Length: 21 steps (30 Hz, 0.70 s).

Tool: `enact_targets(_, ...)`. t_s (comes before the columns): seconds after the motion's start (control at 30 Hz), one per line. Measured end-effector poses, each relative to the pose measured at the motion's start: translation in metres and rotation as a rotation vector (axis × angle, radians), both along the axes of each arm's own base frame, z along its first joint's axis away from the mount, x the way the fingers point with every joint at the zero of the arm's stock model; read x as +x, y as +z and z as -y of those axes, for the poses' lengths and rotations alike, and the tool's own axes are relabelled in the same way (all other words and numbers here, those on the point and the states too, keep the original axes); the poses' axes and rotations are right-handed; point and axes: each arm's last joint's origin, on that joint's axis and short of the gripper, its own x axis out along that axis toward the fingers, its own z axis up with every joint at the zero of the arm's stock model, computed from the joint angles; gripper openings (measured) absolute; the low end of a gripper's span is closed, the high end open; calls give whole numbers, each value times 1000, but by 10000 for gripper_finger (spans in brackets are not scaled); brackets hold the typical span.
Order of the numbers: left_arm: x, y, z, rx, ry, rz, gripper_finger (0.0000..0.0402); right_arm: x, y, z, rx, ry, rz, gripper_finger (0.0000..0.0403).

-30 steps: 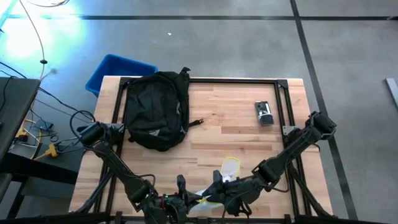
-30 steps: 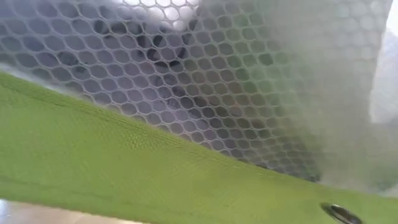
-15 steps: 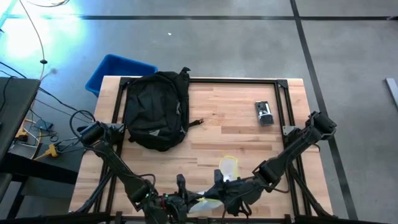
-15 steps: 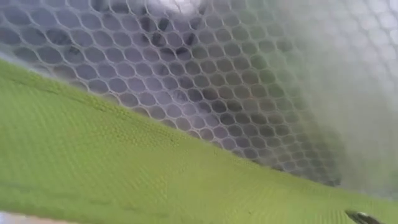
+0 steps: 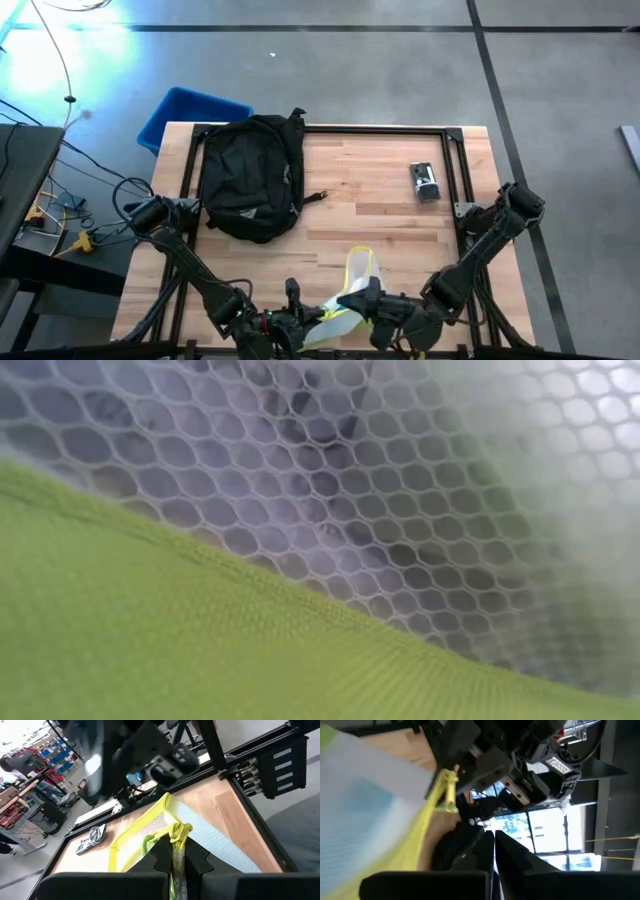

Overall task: Unpack backpack
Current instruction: Close the yellow zip bag

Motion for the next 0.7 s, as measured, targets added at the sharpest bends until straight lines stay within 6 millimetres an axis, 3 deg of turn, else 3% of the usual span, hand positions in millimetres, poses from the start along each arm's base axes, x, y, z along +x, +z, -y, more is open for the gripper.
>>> enact_targets(0.27, 0, 0, 2, -32, -64, -17, 0, 20, -4, 16, 292, 134, -95, 15)
enact_targets(0.57, 1, -4, 1, -15, -125, -71, 0, 32, -9, 29, 484, 280, -252, 146)
enact_targets(0.7, 3, -6, -3, -12, -99, -83, 0, 32, -13, 31, 557, 292, -313, 181)
